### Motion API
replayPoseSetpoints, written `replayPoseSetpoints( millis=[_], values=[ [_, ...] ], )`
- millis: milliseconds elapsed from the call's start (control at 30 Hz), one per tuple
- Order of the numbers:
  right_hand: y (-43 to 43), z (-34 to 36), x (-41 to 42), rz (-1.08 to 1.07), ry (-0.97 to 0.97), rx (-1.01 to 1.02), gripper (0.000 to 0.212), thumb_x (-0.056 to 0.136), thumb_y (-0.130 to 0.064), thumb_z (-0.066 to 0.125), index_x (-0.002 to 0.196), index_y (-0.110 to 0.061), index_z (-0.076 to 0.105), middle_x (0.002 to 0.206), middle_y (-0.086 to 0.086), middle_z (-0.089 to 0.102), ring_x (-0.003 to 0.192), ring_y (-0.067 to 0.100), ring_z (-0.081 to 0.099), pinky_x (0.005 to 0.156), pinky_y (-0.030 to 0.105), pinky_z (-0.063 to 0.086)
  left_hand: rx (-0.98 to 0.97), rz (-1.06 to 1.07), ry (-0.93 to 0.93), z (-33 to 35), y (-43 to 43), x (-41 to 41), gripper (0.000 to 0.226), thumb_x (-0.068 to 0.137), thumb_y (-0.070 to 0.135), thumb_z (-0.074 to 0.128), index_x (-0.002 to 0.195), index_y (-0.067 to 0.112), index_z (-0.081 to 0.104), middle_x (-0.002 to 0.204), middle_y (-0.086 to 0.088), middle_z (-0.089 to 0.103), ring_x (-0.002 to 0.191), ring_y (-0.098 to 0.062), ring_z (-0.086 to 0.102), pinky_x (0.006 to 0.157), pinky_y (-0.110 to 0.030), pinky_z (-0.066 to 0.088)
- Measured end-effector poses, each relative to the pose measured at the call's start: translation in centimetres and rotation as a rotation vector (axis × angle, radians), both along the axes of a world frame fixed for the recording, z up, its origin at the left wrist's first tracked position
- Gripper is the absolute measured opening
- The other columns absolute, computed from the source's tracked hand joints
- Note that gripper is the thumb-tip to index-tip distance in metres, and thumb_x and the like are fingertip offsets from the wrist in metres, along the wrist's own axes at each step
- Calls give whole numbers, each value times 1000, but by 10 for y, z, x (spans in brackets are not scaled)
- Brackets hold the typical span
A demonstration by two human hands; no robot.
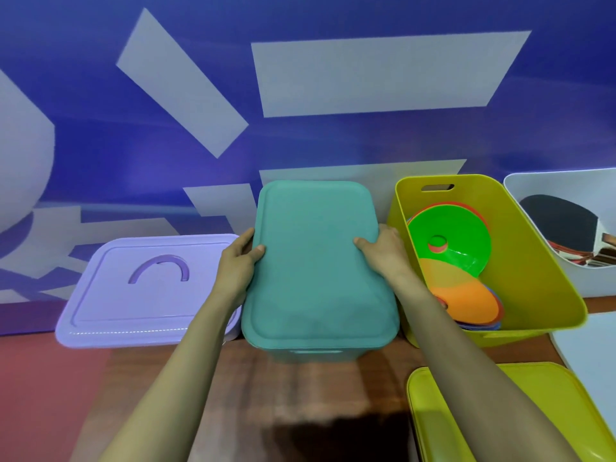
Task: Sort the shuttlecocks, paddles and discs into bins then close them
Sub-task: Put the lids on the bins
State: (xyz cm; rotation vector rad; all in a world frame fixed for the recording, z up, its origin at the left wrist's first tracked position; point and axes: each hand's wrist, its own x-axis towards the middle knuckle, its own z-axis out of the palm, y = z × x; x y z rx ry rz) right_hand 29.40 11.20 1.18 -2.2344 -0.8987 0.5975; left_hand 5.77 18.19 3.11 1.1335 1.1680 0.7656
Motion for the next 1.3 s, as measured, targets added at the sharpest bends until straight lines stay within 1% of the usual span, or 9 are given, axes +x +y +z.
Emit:
replayPoseSetpoints(
  millis=[300,400,500,667,733,833,967,1167,1300],
  values=[
    [-9,14,-7,23,10,36,43,83,-21,67,121,-4,54,123,12,60,112,31,56,84,32,44,-12,2,3,-5,4,-9,45,95,3,47,137,18,47,127,1,61,105,-17,63,85,-29,51],
    [-8,11,-7,-17,140,51,38,85,-23,66,118,-7,58,120,12,63,108,30,59,86,35,48,-31,18,-18,-6,-3,-6,44,96,4,47,137,18,46,124,1,61,106,-19,63,87,-31,51],
    [-6,8,-2,-28,120,35,30,91,-22,55,115,-5,60,116,14,64,104,33,59,86,39,49,-4,35,7,-4,-5,-2,44,96,3,46,137,18,46,123,1,60,107,-20,61,92,-34,49],
    [-1,6,-4,-40,56,59,29,97,-17,41,120,-8,56,117,15,62,107,34,55,74,29,36,37,-46,96,-5,-1,3,45,96,7,40,136,27,43,125,5,58,109,-18,59,91,-34,49],
    [-1,6,-4,-34,150,123,29,96,-15,42,121,-11,56,118,12,62,108,32,56,81,29,42,36,-97,86,-8,0,5,47,95,6,35,134,30,44,124,6,59,107,-17,60,89,-36,51],
    [4,3,3,-53,272,190,37,93,-13,45,128,-18,53,124,7,61,112,28,57,99,43,45,62,-134,104,-8,3,6,50,95,7,31,136,34,41,125,7,58,109,-17,59,91,-37,50],
    [-13,1,-9,-1,137,115,46,98,-13,39,143,-21,37,140,5,49,127,25,46,96,24,35,50,-125,130,-14,-15,-3,47,94,8,31,129,37,42,118,15,59,102,-8,61,80,-28,50],
    [7,-1,-7,71,-76,35,44,96,-10,39,139,-4,30,141,21,37,127,36,39,99,36,33,23,-35,289,4,31,10,25,90,3,49,114,5,54,111,-11,62,82,-17,58,68,-26,44],
    [45,9,8,161,-54,4,51,98,-17,42,145,-7,25,148,18,31,136,31,30,107,32,24,-64,-52,144,3,72,29,32,97,13,48,127,4,53,115,-8,63,88,-17,62,72,-25,50]
  ],
)
